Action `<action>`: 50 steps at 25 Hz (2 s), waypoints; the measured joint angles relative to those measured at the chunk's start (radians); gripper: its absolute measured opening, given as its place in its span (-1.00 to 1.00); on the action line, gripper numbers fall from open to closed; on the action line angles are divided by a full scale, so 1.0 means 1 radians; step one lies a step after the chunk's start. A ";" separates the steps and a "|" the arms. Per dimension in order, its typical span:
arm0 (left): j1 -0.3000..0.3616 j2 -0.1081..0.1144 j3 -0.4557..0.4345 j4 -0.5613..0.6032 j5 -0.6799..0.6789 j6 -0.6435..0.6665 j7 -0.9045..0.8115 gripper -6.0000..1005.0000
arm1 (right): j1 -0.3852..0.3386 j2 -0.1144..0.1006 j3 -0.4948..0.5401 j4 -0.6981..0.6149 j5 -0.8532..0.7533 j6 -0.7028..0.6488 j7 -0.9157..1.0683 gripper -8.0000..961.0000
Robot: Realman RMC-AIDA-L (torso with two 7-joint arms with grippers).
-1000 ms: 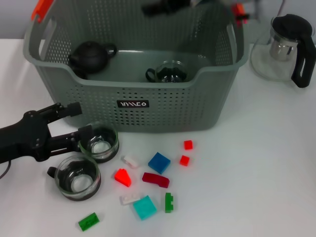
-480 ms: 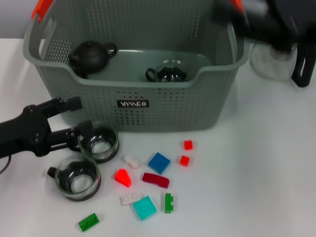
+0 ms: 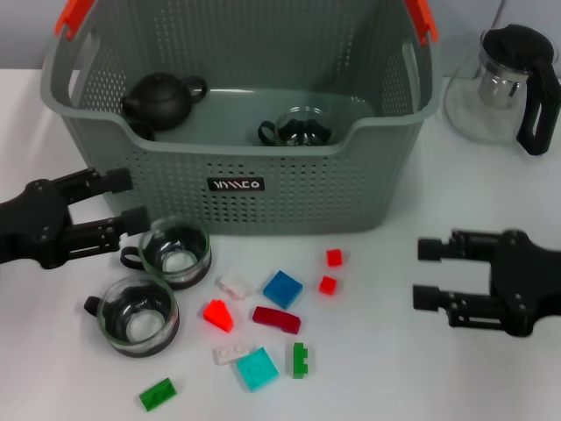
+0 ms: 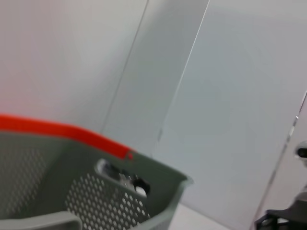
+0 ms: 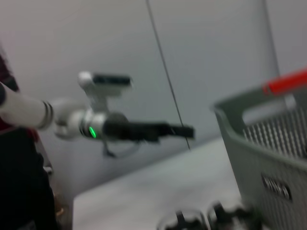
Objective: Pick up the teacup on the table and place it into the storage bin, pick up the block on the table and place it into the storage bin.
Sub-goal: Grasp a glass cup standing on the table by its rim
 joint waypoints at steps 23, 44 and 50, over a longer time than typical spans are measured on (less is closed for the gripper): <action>-0.260 -0.079 0.463 0.696 0.694 -0.081 -1.026 0.68 | 0.057 -0.002 0.095 0.088 -0.155 -0.002 0.005 0.46; -0.180 -0.143 0.527 0.712 0.476 -0.014 -0.557 0.66 | 0.066 -0.002 0.098 0.090 -0.157 -0.003 0.006 0.46; -0.209 -0.154 0.611 0.593 0.480 -0.121 -0.543 0.64 | 0.065 -0.002 0.098 0.091 -0.157 -0.003 0.006 0.46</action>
